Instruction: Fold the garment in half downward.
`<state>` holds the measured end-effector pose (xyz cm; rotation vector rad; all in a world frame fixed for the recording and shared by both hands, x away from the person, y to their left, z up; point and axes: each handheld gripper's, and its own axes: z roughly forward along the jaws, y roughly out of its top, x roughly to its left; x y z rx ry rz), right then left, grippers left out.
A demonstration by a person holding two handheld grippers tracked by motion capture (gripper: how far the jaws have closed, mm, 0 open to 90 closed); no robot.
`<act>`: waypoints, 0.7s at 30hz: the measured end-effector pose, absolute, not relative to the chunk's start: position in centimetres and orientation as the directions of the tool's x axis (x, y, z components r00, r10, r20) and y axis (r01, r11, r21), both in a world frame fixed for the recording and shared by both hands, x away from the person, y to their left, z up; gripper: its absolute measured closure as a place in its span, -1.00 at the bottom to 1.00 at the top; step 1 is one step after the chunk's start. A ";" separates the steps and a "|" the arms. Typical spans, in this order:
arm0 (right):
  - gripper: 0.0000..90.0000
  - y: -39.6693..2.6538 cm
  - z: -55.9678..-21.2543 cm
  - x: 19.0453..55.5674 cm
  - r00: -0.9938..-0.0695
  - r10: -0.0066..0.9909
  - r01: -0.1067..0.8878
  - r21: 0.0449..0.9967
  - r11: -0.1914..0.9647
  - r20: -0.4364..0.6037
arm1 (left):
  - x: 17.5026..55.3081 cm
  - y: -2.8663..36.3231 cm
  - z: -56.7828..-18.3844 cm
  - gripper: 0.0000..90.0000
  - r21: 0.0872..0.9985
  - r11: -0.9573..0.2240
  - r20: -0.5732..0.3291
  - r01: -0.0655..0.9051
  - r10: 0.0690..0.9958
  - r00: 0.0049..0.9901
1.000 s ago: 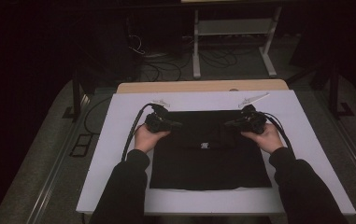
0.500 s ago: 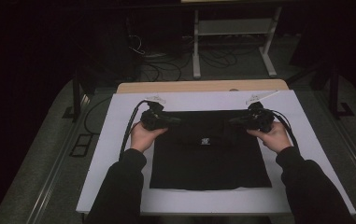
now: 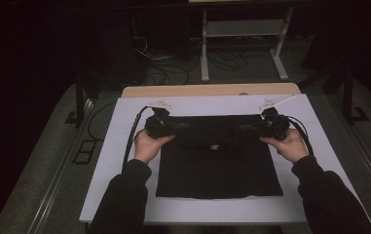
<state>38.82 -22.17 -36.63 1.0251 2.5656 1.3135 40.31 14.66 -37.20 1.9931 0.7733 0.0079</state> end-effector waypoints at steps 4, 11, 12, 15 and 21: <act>0.87 -22.1 -36.7 38.1 -0.781 0.582 0.520 0.751 0.407 0.226 | 39.6 14.8 -37.4 0.91 0.793 -0.333 -0.300 0.510 0.516 0.802; 0.87 -22.3 -37.9 37.1 -0.784 0.569 0.529 0.746 0.405 0.248 | 38.5 15.3 -38.4 0.91 0.798 -0.321 -0.312 0.510 0.505 0.805; 0.87 -22.4 -38.1 37.1 -0.785 0.567 0.530 0.744 0.407 0.249 | 38.4 15.4 -38.5 0.91 0.801 -0.315 -0.315 0.508 0.500 0.807; 0.87 -22.4 -38.4 36.7 -0.784 0.566 0.537 0.737 0.410 0.256 | 37.8 15.7 -38.8 0.91 0.803 -0.311 -0.317 0.508 0.498 0.807; 0.87 -22.5 -39.1 35.8 -0.780 0.561 0.552 0.729 0.405 0.278 | 36.8 16.1 -39.5 0.91 0.808 -0.295 -0.324 0.509 0.499 0.804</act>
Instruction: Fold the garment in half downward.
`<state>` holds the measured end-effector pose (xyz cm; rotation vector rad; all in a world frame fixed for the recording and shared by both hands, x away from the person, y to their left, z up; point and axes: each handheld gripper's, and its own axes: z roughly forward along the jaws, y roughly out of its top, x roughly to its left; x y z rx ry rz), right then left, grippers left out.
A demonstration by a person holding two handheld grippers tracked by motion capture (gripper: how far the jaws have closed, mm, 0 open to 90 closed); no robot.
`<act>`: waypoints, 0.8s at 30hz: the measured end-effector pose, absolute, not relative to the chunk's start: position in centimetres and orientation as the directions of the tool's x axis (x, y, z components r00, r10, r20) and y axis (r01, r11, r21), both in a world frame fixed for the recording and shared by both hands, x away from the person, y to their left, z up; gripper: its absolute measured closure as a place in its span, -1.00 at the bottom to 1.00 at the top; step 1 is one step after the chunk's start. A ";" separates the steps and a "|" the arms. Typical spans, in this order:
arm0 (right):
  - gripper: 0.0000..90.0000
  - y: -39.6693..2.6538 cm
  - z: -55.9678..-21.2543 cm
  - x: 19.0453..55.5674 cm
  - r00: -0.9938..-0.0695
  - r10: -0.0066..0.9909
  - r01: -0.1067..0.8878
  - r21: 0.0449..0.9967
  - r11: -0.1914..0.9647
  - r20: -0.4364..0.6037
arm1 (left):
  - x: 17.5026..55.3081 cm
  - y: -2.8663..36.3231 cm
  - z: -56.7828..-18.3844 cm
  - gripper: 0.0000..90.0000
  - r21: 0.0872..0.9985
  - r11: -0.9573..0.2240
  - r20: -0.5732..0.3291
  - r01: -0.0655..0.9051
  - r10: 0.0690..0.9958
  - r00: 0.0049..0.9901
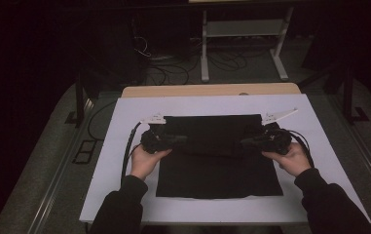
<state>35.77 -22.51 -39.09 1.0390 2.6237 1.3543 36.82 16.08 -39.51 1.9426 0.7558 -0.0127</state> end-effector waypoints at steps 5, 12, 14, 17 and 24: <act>0.87 -22.4 -39.7 35.1 -0.778 0.560 0.560 0.719 0.412 0.285 | 36.3 16.2 -40.2 0.91 0.806 -0.294 -0.329 0.515 0.500 0.801; 0.87 -22.6 -40.4 34.3 -0.773 0.552 0.573 0.715 0.400 0.311 | 35.1 16.6 -40.8 0.91 0.801 -0.287 -0.349 0.525 0.489 0.799; 0.87 -22.7 -40.6 34.0 -0.769 0.551 0.583 0.708 0.399 0.323 | 34.8 16.6 -40.9 0.91 0.799 -0.290 -0.351 0.527 0.487 0.800; 0.87 -22.7 -40.8 33.7 -0.773 0.545 0.581 0.708 0.403 0.324 | 34.5 16.6 -41.0 0.91 0.796 -0.292 -0.357 0.531 0.482 0.800; 0.87 -22.5 -41.0 32.7 -0.779 0.537 0.579 0.700 0.418 0.324 | 33.5 16.2 -40.8 0.91 0.795 -0.315 -0.345 0.518 0.467 0.814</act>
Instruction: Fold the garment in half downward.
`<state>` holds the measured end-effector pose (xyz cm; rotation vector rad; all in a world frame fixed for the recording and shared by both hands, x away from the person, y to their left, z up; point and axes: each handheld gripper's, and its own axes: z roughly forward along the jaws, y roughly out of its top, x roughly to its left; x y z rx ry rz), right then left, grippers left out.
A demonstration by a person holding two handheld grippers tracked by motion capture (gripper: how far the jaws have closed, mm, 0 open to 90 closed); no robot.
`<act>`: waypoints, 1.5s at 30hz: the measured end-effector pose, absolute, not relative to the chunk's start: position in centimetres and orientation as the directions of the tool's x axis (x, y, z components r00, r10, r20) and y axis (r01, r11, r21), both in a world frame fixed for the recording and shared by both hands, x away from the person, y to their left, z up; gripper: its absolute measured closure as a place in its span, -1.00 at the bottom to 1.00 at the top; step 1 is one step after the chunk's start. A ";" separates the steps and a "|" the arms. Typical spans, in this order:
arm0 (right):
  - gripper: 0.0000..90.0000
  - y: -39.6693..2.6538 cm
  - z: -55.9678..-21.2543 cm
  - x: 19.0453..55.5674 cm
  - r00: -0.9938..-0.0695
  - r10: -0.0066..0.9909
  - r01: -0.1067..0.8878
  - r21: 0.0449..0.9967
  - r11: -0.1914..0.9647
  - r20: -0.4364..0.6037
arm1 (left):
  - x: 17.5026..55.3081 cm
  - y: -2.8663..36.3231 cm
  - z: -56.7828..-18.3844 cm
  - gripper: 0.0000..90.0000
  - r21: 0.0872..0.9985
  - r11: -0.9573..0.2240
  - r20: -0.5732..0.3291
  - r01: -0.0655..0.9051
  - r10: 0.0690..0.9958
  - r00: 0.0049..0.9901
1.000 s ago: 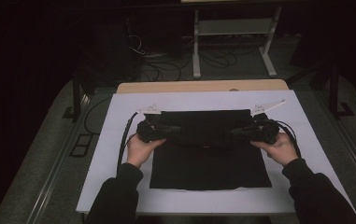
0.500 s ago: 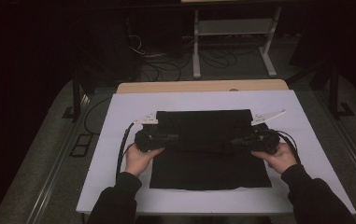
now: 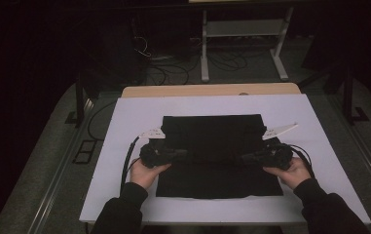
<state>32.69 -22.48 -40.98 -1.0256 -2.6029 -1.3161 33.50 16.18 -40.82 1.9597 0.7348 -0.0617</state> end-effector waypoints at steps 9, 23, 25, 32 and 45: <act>0.87 -22.3 -41.1 31.7 -0.789 0.523 0.575 0.687 0.444 0.322 | 32.4 16.3 -40.9 0.91 0.789 -0.326 -0.353 0.521 0.455 0.818; 0.87 -22.5 -41.0 30.1 -0.793 0.512 0.575 0.686 0.447 0.332 | 30.7 16.2 -41.0 0.91 0.776 -0.354 -0.356 0.522 0.437 0.826; 0.87 -22.5 -41.0 29.9 -0.793 0.510 0.575 0.685 0.447 0.333 | 30.4 16.2 -41.0 0.91 0.775 -0.359 -0.355 0.519 0.433 0.829; 0.87 -22.6 -41.0 29.3 -0.796 0.503 0.573 0.686 0.449 0.335 | 29.8 16.2 -40.9 0.91 0.775 -0.364 -0.356 0.516 0.424 0.833; 0.87 -22.7 -41.2 28.3 -0.800 0.494 0.573 0.677 0.462 0.340 | 28.7 16.0 -41.2 0.91 0.757 -0.396 -0.361 0.519 0.409 0.838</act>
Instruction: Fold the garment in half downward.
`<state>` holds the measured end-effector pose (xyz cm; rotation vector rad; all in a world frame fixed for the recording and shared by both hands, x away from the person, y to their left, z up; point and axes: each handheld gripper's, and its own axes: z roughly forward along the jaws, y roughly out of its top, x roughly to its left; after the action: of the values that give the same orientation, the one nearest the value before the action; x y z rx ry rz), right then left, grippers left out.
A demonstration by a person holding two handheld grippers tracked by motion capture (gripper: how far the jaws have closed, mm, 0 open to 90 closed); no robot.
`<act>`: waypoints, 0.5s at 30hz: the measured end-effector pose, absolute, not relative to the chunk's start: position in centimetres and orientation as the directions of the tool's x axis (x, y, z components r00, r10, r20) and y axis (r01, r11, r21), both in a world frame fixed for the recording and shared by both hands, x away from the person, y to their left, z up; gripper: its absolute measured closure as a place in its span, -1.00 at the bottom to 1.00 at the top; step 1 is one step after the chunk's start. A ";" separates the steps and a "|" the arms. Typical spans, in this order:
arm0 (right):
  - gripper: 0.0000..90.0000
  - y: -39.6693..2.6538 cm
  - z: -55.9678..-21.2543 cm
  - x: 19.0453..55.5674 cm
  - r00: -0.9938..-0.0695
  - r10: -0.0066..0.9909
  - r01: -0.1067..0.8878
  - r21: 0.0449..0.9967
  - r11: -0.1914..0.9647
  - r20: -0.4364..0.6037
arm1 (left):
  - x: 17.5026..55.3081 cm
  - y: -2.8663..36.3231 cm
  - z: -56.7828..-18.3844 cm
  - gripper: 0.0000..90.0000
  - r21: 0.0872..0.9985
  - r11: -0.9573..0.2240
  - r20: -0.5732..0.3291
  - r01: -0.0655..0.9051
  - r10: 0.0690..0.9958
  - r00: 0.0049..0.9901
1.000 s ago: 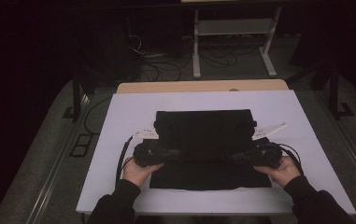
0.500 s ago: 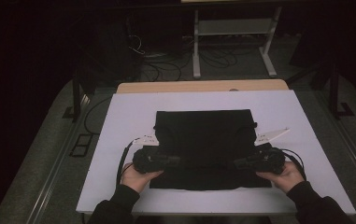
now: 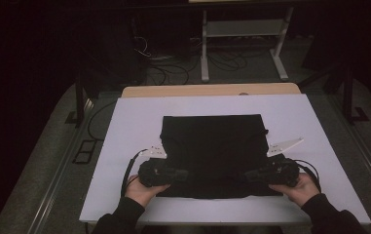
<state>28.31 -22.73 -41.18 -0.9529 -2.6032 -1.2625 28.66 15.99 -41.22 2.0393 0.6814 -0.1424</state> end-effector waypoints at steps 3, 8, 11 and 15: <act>0.87 -22.7 -41.2 28.0 -0.802 0.490 0.572 0.678 0.463 0.341 | 28.5 16.0 -41.2 0.91 0.755 -0.401 -0.361 0.519 0.406 0.840; 0.87 -22.7 -41.2 27.6 -0.804 0.484 0.572 0.673 0.469 0.346 | 28.1 16.0 -41.2 0.91 0.753 -0.406 -0.364 0.518 0.399 0.841; 0.87 -22.7 -41.2 27.4 -0.806 0.481 0.569 0.673 0.472 0.344 | 27.9 16.0 -41.3 0.91 0.750 -0.411 -0.366 0.519 0.396 0.842; 0.87 -22.6 -41.2 27.1 -0.809 0.472 0.569 0.667 0.481 0.350 | 27.7 15.9 -41.4 0.91 0.740 -0.432 -0.365 0.515 0.384 0.848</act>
<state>27.12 -22.63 -41.21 -0.9175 -2.6001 -1.2399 27.65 15.90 -41.40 2.0744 0.6553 -0.1742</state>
